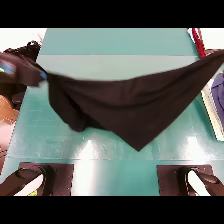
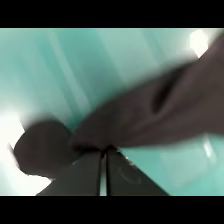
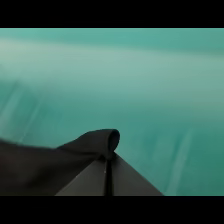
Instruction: Fold the shirts.
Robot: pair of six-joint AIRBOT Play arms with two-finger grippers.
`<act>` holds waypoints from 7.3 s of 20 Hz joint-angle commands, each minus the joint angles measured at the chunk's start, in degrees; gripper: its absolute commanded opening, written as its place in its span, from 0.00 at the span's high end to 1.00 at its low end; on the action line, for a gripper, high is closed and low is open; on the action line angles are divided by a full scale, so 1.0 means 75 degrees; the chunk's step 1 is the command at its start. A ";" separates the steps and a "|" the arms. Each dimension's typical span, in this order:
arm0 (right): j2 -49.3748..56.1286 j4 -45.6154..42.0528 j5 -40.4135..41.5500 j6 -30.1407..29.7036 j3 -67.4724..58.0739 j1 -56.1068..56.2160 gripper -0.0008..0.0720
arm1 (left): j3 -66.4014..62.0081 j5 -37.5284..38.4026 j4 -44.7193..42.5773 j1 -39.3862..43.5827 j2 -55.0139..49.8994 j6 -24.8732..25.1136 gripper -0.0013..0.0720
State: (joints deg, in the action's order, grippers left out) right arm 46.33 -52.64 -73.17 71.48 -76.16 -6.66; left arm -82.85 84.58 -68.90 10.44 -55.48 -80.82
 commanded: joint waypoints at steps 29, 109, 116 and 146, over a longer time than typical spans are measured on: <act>-0.0513 0.0020 0.0624 0.0009 0.2328 -0.0271 0.97 | 0.2565 -0.2261 0.2766 -0.0361 -0.4095 0.2037 0.30; 0.2171 -0.1513 0.0691 0.0522 0.1626 0.0443 0.40 | 0.6560 -0.3503 0.1880 -0.1530 -0.0268 -0.0166 0.40; 0.1469 -0.1515 0.0755 0.0525 0.2209 0.0414 0.40 | 0.7274 -0.4902 0.2798 -0.1530 -0.0283 0.0469 0.40; 0.1390 -0.1052 -0.0393 -0.0041 0.6828 -0.3171 0.38 | 0.4739 -0.3585 0.1521 -0.1014 -0.0280 0.0568 0.95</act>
State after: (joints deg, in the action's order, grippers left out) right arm 53.76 -65.36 -78.06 73.17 -29.43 -29.34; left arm -46.94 57.39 -57.04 2.90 -57.58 -76.55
